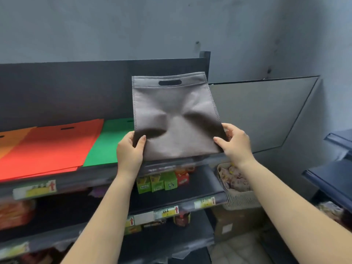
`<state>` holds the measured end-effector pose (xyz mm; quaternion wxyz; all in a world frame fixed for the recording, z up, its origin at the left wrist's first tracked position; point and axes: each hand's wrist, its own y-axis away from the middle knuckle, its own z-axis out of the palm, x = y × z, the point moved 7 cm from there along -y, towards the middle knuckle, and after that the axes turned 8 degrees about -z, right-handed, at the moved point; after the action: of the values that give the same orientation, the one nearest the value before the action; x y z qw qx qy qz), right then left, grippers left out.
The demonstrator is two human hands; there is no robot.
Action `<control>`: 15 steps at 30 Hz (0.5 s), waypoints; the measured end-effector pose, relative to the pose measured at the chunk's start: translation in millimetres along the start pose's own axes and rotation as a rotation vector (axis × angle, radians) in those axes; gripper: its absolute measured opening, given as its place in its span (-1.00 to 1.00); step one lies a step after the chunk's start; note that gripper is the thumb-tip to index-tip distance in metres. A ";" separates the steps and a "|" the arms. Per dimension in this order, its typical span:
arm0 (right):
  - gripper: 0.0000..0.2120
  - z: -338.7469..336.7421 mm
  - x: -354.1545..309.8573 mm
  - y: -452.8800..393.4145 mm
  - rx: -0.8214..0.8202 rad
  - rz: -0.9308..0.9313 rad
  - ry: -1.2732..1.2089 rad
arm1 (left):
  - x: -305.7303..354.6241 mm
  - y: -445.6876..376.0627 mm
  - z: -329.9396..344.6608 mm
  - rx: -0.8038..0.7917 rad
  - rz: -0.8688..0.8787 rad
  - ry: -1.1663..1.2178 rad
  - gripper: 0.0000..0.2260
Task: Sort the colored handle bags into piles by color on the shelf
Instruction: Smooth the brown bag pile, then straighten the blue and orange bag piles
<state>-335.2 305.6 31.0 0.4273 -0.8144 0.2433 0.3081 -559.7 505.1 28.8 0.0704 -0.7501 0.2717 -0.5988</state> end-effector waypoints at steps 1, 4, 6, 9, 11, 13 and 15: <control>-0.62 -6.6 8.6 -4.8 -0.005 0.007 0.051 | 4.8 0.6 11.5 -0.014 0.005 -0.022 -0.88; -0.64 -18.6 30.6 -20.3 -0.046 0.014 0.134 | 16.5 -4.0 43.8 -0.046 0.017 -0.102 -0.85; -0.64 -22.8 43.3 -31.8 -0.065 0.019 0.182 | 19.1 -11.4 64.9 -0.072 0.012 -0.166 -0.83; -0.64 -24.2 63.1 -50.0 -0.094 0.046 0.245 | 14.7 -24.1 94.4 -0.119 -0.033 -0.281 -0.77; -0.63 -21.0 77.6 -62.4 -0.136 0.073 0.300 | 7.0 -30.5 109.0 -0.148 -0.106 -0.389 -0.70; -0.58 -15.1 92.2 -71.0 -0.198 0.094 0.370 | -1.8 -33.0 117.3 -0.160 -0.182 -0.598 -0.62; -0.49 -11.7 105.7 -75.1 -0.259 0.108 0.450 | -1.3 -34.3 123.0 -0.138 -0.184 -0.800 -0.57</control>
<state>-209.1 320.4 2.2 0.2376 -0.8962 0.3339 0.1701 -433.6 507.6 8.9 0.0661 -0.9478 0.1944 -0.2441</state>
